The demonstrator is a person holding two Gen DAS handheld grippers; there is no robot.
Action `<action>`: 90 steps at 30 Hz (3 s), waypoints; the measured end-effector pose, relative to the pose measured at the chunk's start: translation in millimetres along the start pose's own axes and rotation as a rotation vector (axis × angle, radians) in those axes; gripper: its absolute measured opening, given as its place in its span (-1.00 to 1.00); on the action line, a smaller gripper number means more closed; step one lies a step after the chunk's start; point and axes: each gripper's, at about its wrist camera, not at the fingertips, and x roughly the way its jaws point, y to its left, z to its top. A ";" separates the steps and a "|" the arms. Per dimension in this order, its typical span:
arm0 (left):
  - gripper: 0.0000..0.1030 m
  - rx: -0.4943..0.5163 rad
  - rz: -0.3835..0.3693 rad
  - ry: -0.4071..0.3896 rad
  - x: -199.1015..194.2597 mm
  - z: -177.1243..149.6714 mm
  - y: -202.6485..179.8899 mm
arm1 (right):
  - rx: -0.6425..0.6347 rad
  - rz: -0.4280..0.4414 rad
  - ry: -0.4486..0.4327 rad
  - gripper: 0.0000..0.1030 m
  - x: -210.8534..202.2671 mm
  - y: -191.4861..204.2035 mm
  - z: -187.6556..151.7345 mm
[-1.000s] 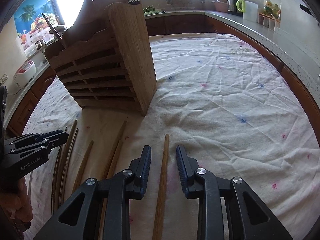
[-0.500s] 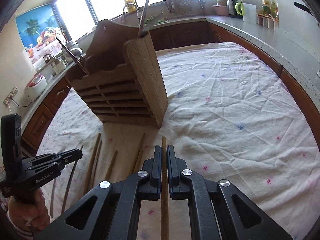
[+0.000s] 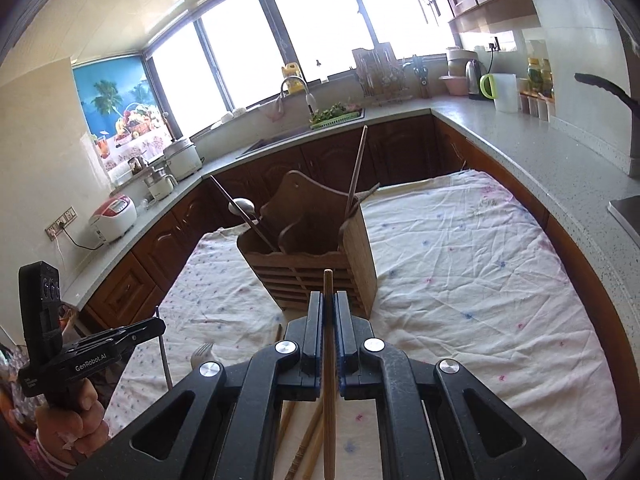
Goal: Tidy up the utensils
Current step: 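Grasp another metal chopstick with the left tool while the right tool grasps a wooden chopstick, then lift both held chopsticks and carry them over the wooden holder, then open both tools to drop the chopsticks into the holder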
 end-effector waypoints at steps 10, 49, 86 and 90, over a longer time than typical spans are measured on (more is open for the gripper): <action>-0.93 0.006 -0.009 -0.090 -32.1 15.4 -4.7 | -0.012 0.001 -0.100 -0.90 -28.9 7.5 22.4; -0.93 0.005 -0.002 -0.345 6.0 161.9 -19.4 | -0.034 -0.040 -0.301 -0.90 35.5 12.2 133.6; 0.04 -0.052 0.056 -0.239 69.7 120.9 1.3 | 0.054 -0.010 -0.182 -0.11 84.9 -21.8 89.6; 0.40 -0.055 0.077 -0.245 60.4 113.1 3.9 | 0.069 -0.001 -0.212 0.36 72.9 -22.9 86.3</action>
